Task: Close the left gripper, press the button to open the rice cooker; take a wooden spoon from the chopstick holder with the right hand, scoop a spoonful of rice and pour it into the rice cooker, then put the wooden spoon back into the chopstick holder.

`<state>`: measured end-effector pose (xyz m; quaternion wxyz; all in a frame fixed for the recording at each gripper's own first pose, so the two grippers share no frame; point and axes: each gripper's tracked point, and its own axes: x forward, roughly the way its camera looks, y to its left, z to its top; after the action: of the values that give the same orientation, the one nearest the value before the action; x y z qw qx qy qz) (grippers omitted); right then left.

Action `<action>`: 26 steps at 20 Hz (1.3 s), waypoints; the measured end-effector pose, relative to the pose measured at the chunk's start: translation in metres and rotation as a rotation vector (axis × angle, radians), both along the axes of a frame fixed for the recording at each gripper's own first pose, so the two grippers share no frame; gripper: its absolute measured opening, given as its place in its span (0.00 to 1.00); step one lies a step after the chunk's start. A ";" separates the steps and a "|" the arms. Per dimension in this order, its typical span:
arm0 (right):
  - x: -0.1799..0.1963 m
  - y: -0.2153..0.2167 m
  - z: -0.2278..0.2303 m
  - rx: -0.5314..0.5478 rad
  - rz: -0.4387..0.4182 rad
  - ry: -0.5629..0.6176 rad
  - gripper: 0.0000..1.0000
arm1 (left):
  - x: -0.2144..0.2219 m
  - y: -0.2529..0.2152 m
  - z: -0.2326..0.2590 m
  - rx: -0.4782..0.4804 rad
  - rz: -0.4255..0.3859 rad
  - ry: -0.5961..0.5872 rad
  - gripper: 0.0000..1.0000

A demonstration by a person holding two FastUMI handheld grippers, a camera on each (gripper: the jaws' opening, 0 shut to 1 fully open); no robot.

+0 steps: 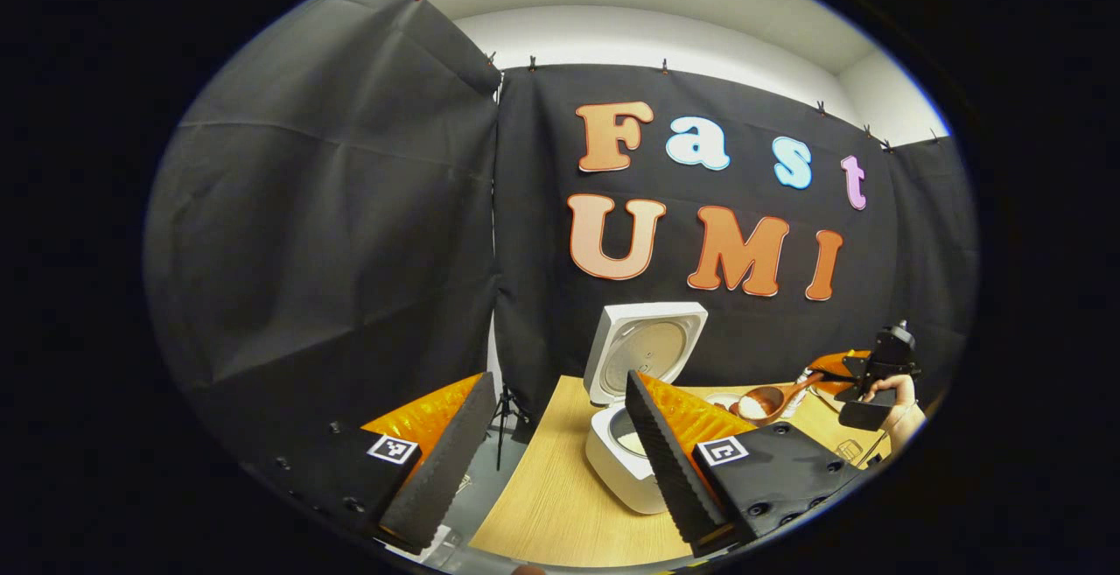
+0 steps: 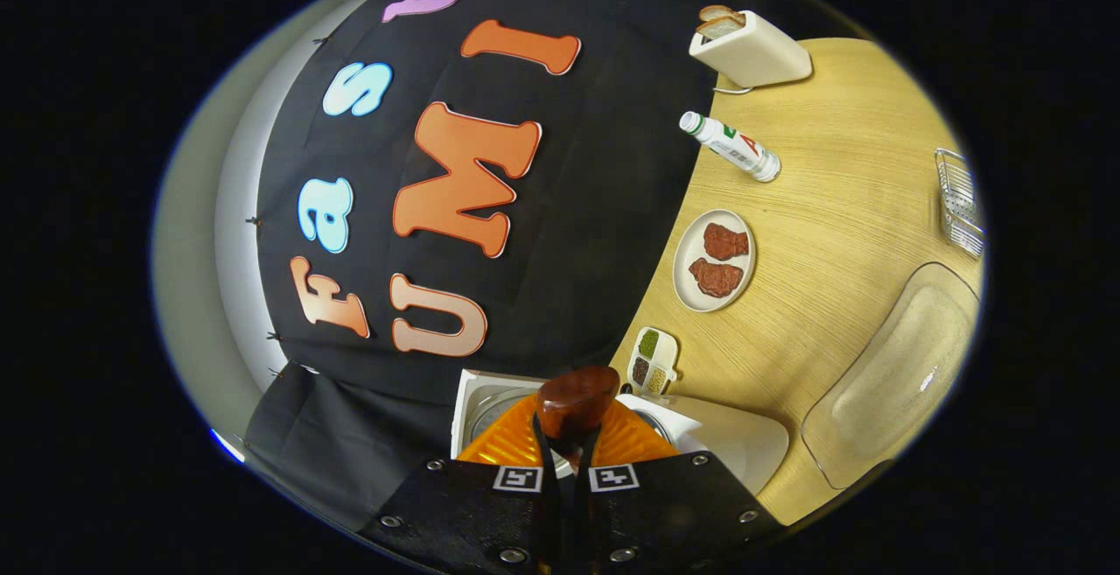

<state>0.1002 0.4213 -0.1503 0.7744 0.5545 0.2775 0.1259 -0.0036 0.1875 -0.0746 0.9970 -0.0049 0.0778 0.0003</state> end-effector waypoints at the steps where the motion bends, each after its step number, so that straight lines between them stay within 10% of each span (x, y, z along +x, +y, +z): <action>1: 0.004 0.006 0.001 -0.008 0.000 -0.006 0.05 | 0.001 0.000 0.000 0.002 -0.007 0.001 0.98; 26: 0.029 0.084 0.023 -0.388 0.114 -0.296 0.05 | 0.019 -0.013 -0.018 0.010 -0.082 0.037 1.00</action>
<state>0.1288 0.5056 -0.1274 0.8903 0.3544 0.2107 0.1934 0.0155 0.1741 -0.0928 0.9945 0.0032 0.0966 -0.0402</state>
